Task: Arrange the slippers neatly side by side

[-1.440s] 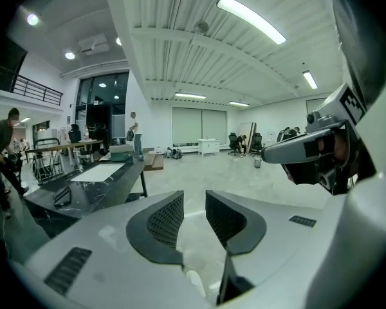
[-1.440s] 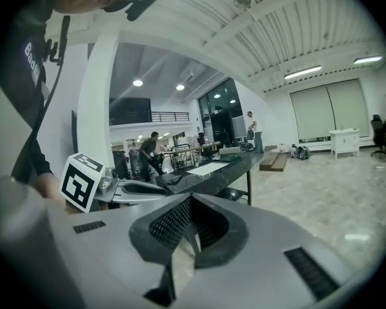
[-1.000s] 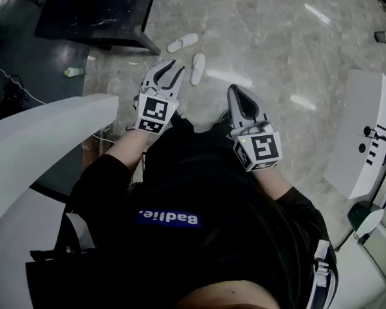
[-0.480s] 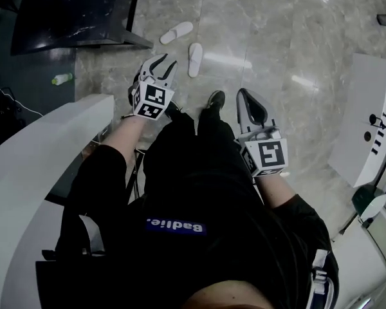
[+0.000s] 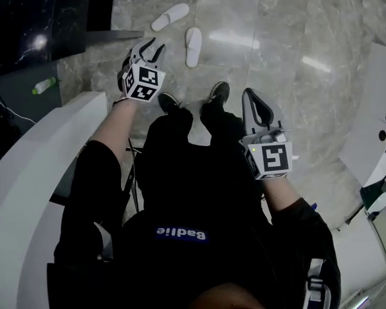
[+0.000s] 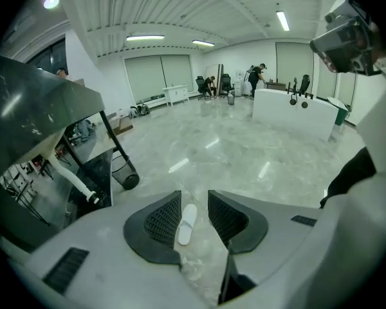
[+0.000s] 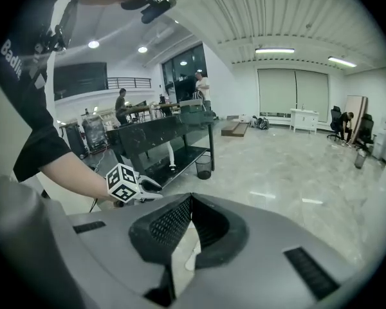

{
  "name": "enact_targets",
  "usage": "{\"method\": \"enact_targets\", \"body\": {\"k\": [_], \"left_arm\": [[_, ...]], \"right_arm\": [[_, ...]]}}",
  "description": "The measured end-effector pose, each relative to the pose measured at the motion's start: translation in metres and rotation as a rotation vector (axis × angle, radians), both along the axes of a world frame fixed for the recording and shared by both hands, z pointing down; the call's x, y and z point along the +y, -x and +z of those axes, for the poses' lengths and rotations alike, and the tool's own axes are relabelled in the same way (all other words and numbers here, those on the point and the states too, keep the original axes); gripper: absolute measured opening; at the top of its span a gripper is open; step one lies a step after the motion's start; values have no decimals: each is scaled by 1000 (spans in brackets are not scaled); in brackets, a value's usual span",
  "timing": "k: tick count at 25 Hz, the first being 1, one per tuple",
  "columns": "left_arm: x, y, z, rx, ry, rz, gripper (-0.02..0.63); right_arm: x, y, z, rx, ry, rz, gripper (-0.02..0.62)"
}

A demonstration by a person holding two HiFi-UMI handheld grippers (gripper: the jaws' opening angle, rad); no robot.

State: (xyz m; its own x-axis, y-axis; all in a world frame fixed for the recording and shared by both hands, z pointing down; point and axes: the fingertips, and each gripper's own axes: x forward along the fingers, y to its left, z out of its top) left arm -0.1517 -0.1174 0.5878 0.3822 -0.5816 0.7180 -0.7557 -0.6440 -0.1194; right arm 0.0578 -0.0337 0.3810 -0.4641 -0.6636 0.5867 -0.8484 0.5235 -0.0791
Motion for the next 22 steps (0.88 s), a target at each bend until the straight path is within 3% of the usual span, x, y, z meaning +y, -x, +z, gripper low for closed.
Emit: {"method": "enact_targets", "body": {"k": [6,17,22], "left_arm": [[-17,-6,82,-73,70,28,104],[-73,-4,245,-190,82,95,104],[-94,0,313,-216,85,116,104]], "right_arm": [[-17,-13,55,7,-19,-32,0],[-72,-13,212,-70,-51,-16,0],[-80,-7,252,-109,-92,-16,0]]}}
